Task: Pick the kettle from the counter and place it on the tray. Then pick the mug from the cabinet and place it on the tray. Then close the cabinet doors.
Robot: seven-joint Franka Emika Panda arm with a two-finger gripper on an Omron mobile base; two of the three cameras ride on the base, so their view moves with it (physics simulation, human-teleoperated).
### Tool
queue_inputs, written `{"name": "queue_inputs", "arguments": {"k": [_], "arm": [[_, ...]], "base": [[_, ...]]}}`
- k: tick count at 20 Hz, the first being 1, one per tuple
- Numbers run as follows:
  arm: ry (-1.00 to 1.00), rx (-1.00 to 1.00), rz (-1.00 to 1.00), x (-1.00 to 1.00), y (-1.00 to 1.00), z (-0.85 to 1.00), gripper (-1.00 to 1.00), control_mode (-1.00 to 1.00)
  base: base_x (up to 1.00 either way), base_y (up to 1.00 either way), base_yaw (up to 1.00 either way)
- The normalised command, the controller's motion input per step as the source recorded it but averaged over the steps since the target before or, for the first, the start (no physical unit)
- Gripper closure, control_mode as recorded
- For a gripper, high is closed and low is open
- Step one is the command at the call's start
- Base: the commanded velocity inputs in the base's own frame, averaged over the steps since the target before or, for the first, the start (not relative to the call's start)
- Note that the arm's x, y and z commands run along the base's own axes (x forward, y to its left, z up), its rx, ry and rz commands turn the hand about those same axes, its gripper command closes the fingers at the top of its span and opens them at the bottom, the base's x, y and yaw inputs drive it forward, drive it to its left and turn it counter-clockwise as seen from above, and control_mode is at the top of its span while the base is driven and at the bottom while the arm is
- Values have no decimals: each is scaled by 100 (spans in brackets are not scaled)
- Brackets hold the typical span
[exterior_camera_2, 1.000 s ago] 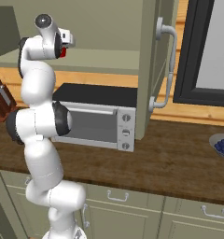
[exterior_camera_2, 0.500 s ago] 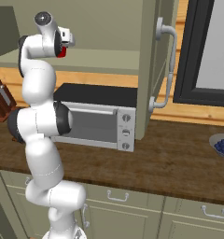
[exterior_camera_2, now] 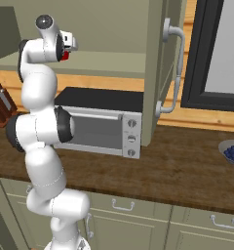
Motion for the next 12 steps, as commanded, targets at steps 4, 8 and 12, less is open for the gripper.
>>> {"name": "queue_inputs", "arguments": {"k": [4,8,12], "arm": [[-5,0,0,2,0,-3,-100,-100],[-1,0,-1,5,0,0,100,-100],[0,0,-3,0,0,0,100,-100]], "base": [[0,0,0],[0,0,0],[0,0,0]]}}
